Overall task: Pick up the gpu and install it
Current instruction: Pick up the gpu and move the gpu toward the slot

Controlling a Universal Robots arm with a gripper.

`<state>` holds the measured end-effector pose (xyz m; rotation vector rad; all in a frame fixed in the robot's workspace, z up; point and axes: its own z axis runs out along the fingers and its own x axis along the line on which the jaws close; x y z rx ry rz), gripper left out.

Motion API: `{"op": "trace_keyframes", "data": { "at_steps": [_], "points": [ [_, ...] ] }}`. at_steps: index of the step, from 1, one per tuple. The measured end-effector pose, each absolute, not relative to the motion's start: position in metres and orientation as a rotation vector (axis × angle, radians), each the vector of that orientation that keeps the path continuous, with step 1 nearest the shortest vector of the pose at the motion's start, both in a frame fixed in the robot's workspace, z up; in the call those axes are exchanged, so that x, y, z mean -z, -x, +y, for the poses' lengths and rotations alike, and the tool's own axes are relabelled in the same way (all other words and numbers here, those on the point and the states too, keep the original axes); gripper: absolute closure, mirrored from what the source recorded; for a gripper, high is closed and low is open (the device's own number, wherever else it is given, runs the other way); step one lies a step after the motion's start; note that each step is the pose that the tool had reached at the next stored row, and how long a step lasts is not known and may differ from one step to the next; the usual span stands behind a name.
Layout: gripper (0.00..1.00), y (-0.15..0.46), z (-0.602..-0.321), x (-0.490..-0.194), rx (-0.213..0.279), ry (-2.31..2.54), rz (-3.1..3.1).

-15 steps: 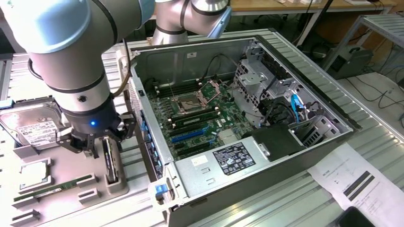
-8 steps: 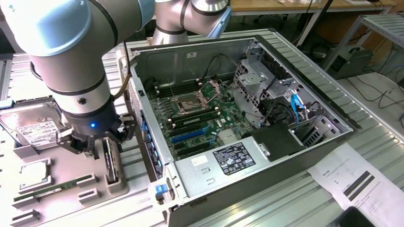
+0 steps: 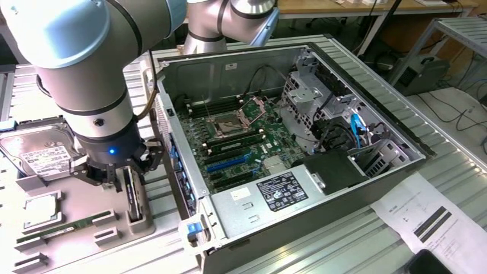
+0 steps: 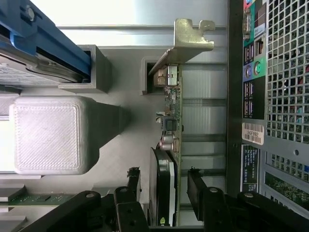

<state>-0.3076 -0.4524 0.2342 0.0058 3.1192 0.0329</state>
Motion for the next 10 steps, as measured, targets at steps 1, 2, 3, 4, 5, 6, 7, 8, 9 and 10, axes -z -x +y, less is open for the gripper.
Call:
{"op": "trace_keyframes", "data": {
  "at_steps": [1, 2, 3, 4, 5, 6, 7, 8, 9, 10],
  "points": [
    [0.54, 0.3076, -0.4524, -0.2342, -0.033, -0.006, 3.119],
    [0.54, 0.3076, -0.4525, -0.2342, -0.033, -0.006, 3.119],
    [0.61, 0.3077, -0.4528, -0.2342, -0.033, -0.006, 3.119],
    [0.61, 0.3078, -0.4529, -0.2342, -0.033, -0.006, 3.119],
    [0.61, 0.3080, -0.4531, -0.2342, -0.033, -0.006, 3.119],
    [0.61, 0.3083, -0.4533, -0.2343, -0.033, -0.006, 3.119],
    [0.61, 0.3085, -0.4536, -0.2342, -0.033, -0.006, 3.119],
    [0.61, 0.3085, -0.4539, -0.2343, -0.033, -0.006, 3.119],
    [0.61, 0.3084, -0.4540, -0.2342, -0.033, -0.006, 3.119],
    [0.61, 0.3084, -0.4540, -0.2342, -0.033, -0.006, 3.119]
  ]
}}
